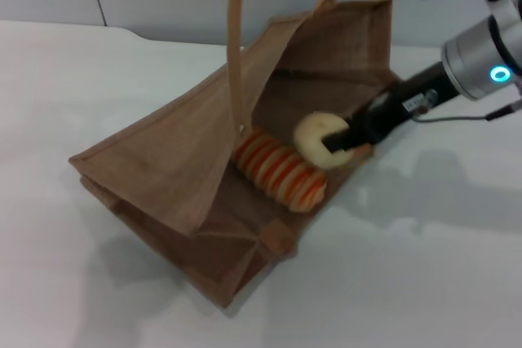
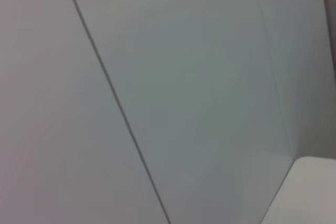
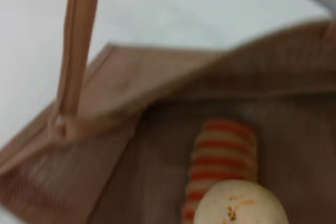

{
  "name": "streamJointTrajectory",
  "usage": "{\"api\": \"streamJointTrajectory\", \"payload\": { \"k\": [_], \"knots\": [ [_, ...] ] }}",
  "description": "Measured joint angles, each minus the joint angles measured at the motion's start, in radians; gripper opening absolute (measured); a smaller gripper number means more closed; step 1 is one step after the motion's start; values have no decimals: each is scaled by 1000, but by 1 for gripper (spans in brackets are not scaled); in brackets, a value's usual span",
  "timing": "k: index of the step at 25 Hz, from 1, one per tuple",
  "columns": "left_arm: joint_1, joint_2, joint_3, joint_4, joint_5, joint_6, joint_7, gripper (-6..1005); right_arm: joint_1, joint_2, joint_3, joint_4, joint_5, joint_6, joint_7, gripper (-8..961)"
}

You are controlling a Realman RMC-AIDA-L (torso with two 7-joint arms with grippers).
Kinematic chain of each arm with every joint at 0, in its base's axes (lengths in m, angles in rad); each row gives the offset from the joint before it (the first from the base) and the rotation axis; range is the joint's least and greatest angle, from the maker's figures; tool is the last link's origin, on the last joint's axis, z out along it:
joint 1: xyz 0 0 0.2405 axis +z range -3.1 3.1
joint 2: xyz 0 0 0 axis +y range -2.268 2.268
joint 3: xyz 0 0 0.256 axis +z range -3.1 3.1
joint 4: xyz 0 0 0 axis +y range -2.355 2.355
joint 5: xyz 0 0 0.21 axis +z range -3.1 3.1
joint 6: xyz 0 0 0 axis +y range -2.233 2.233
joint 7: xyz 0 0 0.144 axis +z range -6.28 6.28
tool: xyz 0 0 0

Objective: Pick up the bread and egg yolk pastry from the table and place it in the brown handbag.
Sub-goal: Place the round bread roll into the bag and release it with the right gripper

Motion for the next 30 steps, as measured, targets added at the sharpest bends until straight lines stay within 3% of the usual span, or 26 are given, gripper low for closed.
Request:
{"api": "streamJointTrajectory", "payload": {
  "k": [7,18,29,30],
  "knots": [
    [-6,0,35,-7,-19,24,0,108,10,0,-3,13,75,62,-34,359],
    [-11,0,52,-11,-20,24,0,108,80,5,-8,147,123,149,-109,337],
    [-2,0,51,-13,-26,24,0,109,63,7,1,157,149,178,-133,413],
    [-2,0,51,-13,-26,24,0,110,62,7,1,157,150,181,-134,492]
  ]
}}
